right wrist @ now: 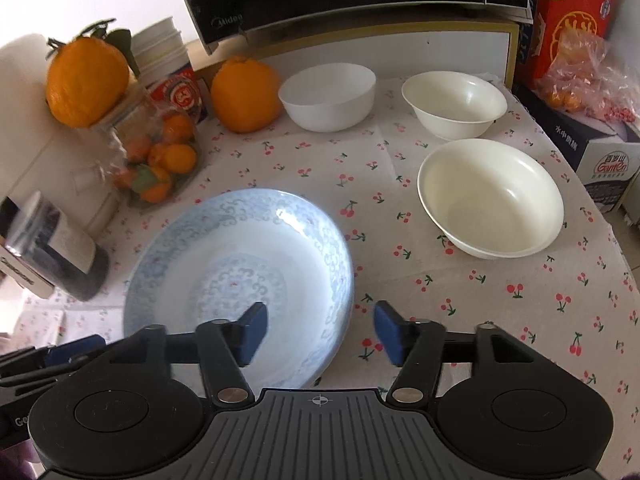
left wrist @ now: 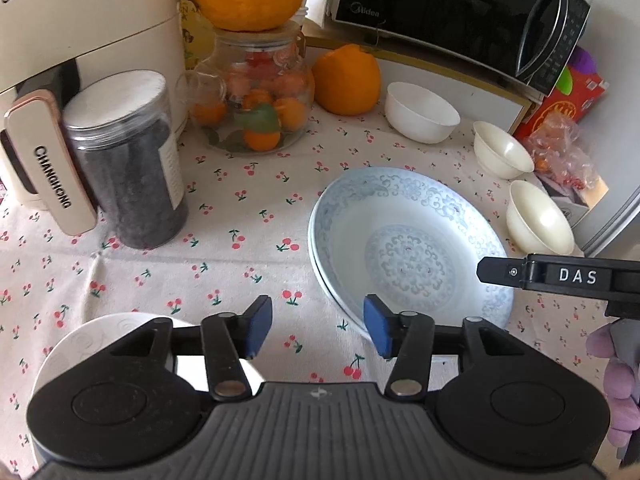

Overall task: Organize plates and bowls
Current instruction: 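Open both grippers to release the stacked plate, then move both grippers to the rim of the plain white plate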

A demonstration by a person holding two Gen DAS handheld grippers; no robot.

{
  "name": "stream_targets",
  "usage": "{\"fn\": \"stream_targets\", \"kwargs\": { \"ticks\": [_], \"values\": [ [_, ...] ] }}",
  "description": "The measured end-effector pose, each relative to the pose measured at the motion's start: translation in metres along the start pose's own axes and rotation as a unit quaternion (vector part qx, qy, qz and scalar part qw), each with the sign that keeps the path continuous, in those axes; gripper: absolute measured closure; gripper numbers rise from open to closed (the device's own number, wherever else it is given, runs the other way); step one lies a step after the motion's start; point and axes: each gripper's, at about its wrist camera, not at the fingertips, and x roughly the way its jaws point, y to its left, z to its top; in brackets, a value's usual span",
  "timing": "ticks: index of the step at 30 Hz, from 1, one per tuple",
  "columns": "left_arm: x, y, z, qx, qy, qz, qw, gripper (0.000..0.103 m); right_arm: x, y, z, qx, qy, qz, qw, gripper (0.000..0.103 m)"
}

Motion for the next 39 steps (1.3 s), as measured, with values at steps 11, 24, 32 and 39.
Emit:
{"fn": "stream_targets", "kwargs": {
  "ticks": [11,24,32,39],
  "values": [
    [-0.027,0.011,-0.009,0.009,-0.01,-0.008,0.9999,0.019,-0.022,0.005,-0.009,0.001,0.009,0.038,0.999,0.023],
    [-0.055,0.035,-0.022,0.015,-0.006,0.001,0.9999,0.004,-0.039,0.023,-0.027,0.002,0.042,0.101,0.994,0.019],
    [-0.063,0.056,-0.029,0.018,-0.001,0.025,0.9995,0.002,-0.04,0.034,-0.038,-0.002,0.059,0.121,0.991,0.019],
    [-0.067,0.077,-0.037,0.02,-0.002,0.031,0.9993,0.002,-0.04,0.053,-0.051,-0.022,0.048,0.129,0.99,0.019]
  ]
}}
